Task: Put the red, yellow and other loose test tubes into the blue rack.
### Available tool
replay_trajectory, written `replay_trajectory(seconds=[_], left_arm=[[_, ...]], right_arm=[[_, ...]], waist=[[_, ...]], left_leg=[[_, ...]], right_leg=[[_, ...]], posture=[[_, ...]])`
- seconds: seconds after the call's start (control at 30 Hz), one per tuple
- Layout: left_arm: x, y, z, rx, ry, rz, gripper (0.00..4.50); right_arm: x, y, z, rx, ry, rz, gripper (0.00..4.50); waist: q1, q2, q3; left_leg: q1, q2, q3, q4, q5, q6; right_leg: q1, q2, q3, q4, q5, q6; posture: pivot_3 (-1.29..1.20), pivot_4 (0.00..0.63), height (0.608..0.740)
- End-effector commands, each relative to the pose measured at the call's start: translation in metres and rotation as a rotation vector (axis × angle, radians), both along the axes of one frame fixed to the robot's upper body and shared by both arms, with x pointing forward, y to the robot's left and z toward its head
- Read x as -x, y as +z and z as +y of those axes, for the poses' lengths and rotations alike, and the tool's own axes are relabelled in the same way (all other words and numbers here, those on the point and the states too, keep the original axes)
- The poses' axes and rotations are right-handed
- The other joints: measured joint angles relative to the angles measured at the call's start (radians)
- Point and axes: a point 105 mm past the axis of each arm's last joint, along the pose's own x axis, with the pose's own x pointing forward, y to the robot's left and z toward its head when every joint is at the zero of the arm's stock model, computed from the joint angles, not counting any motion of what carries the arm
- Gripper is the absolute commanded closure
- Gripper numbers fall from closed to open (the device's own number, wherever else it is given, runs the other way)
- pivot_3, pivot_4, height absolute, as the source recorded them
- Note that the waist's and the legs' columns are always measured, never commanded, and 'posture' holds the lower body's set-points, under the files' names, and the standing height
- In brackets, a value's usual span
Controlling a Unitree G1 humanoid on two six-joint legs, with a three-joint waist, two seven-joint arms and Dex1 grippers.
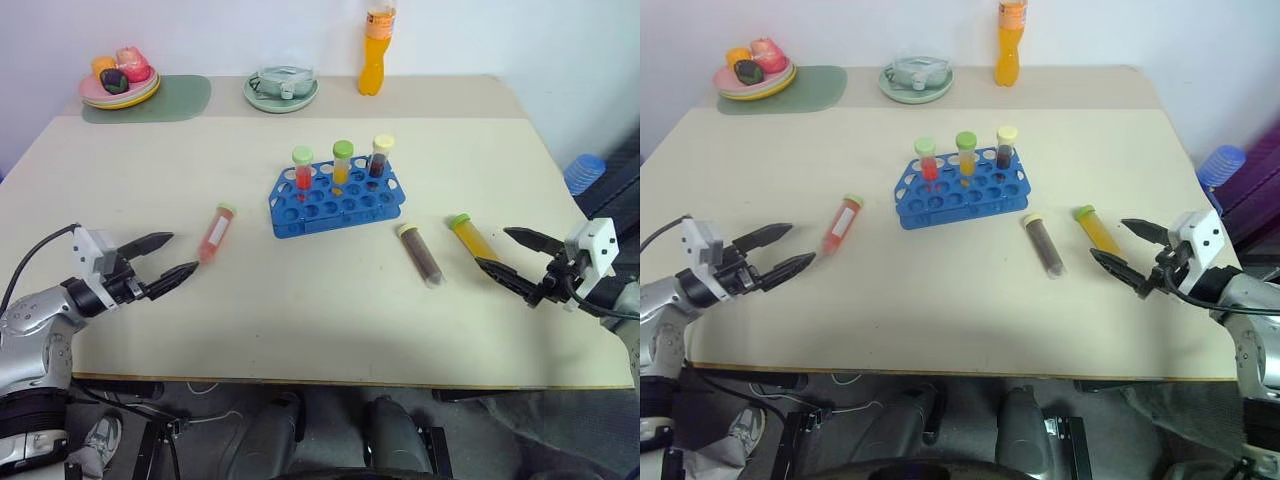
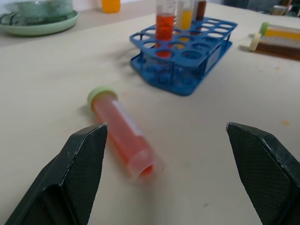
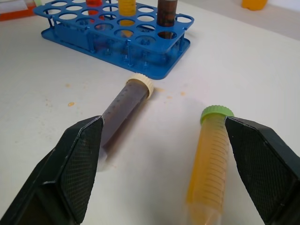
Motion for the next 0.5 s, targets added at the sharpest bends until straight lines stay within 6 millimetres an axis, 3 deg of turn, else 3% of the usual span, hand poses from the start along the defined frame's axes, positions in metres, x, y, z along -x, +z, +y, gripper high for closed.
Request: replay_trajectory(seconds=[0.03, 0.5], left_arm=[[0.003, 0.01, 0.002, -0.003, 0.004, -0.021, 0.36], [0.006, 0.021, -0.02, 0.065, -0.088, -0.049, 0.36]], right_arm=[[0.002, 0.016, 0.002, 0.001, 0.0, -0.059, 0.26], [0.0, 0.013, -0.001, 0.0, -0.076, -0.046, 0.26]], waist=[[-0.003, 0.0, 0.0], [0.0, 0.001, 0.0]], left_leg=[[0.0, 0.0, 0.0, 0.0, 0.0, 0.0], [0.0, 0.0, 0.0, 0.0, 0.0, 0.0]], right_leg=[[0.0, 0.0, 0.0, 0.0, 0.0, 0.0], [0.0, 0.0, 0.0, 0.0, 0.0, 0.0]], posture=[[0.0, 0.15, 0.74], [0.0, 0.15, 0.74]])
